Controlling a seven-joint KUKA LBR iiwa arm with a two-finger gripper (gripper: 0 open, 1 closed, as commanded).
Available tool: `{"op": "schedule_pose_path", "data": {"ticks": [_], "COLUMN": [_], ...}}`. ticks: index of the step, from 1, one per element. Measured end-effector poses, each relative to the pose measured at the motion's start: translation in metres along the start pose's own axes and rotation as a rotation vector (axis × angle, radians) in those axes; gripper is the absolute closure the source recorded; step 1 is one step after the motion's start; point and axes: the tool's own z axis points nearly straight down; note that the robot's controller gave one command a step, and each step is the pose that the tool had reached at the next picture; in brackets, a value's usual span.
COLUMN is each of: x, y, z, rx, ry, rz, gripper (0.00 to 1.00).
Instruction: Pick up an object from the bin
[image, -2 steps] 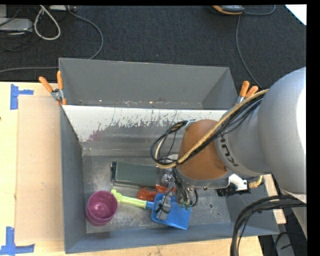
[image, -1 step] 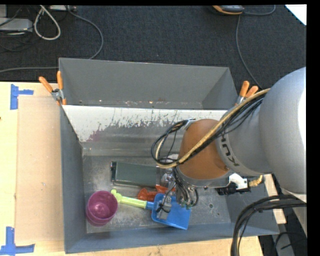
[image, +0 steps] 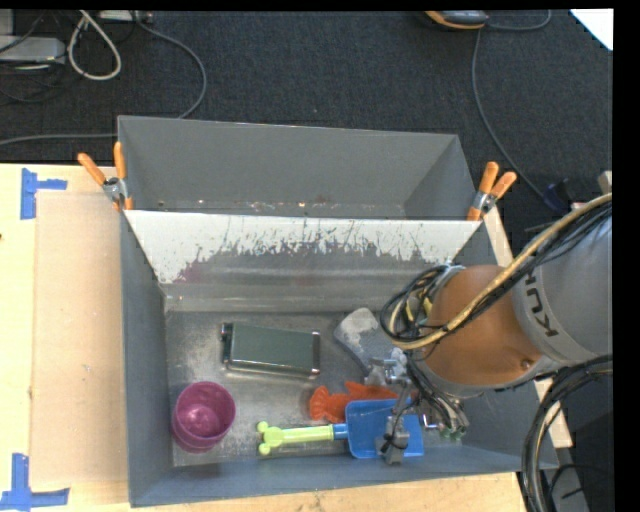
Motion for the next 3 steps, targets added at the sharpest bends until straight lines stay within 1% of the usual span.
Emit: {"op": "schedule_pose_path", "data": {"ticks": [1,2,3], "x": [-0.003,-0.019,-0.014], "y": [0.010,0.061,0.048], "z": [0.002,0.007,0.009], "rx": [-0.001,-0.002,-0.003], "ry": [0.005,0.008,0.009], "rz": [0.035,-0.258,-0.042], "gripper": [0.00,0.00,0.00]}}
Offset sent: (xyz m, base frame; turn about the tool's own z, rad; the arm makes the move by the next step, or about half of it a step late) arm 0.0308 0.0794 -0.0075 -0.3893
